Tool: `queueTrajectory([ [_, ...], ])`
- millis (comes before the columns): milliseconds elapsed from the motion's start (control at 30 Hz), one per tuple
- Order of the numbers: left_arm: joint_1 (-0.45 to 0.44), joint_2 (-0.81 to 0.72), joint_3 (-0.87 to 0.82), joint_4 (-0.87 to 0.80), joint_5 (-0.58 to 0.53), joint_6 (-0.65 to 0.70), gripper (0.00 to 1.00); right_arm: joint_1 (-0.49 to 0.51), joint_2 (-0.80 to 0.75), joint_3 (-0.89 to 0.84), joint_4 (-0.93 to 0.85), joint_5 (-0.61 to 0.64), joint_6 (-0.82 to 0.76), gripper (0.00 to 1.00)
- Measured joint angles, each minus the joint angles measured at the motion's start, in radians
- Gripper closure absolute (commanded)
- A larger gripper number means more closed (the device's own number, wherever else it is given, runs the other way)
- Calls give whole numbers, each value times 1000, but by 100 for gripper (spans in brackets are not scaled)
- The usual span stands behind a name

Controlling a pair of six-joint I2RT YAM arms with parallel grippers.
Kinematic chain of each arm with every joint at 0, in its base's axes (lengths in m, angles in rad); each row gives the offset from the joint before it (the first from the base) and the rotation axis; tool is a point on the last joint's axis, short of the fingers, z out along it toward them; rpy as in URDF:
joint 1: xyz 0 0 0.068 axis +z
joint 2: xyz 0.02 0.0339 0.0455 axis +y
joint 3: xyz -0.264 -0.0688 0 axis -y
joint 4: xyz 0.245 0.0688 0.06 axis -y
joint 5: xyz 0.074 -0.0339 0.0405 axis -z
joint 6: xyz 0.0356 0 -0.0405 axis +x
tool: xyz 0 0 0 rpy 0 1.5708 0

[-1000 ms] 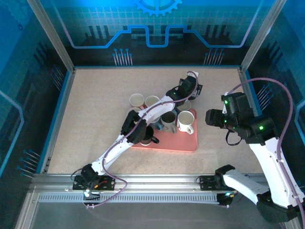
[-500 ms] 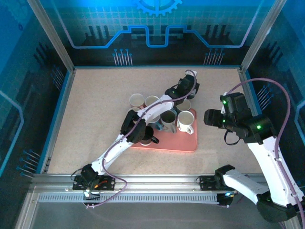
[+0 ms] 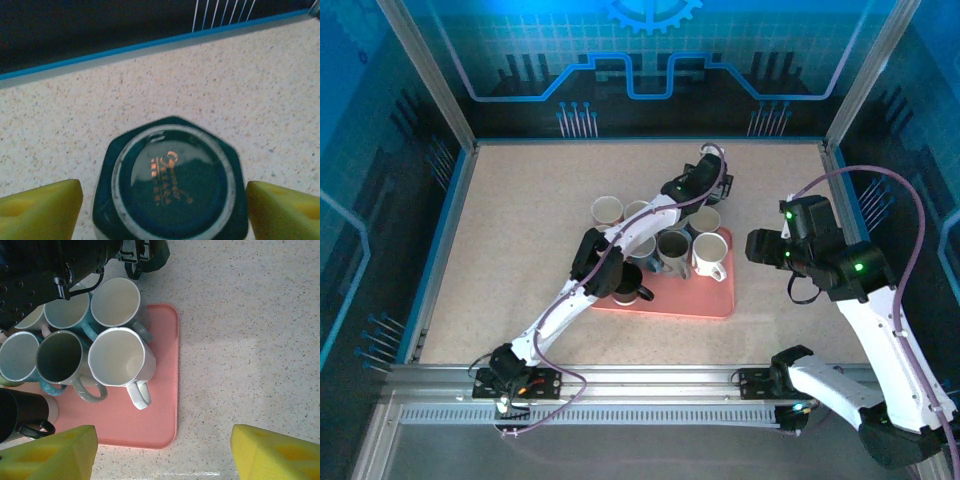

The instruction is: Turn the mug right side up

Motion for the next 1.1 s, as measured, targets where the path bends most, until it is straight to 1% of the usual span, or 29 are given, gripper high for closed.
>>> queueTrajectory([
  [133,5,0,-2,-17,9,-8,14,0,4,0,9,0,0,28],
  [167,6,0,-2,-19,11,-11,16,0,6,0,10,0,0,28],
  [300,12,0,-3,-20,18,-25,33,0,13,-1,13,0,-1,28],
  [367,16,0,-3,-16,20,-24,39,0,14,-3,18,0,-1,28],
  [500,23,0,-2,-14,23,-25,45,-6,18,-3,25,-4,-1,28],
  [567,25,0,-2,-14,23,-24,47,-7,19,-3,30,-5,-1,28],
  [700,28,0,-3,-11,28,-24,47,-9,25,-3,42,-11,-1,28],
  [800,37,-5,-9,-5,54,-32,49,-11,25,-3,51,-12,-3,29],
  [967,65,-24,-26,-4,100,-69,52,-13,24,-2,66,-11,-9,30],
  [1100,98,-62,-71,-10,139,-126,52,-13,17,1,79,-11,-20,30],
])
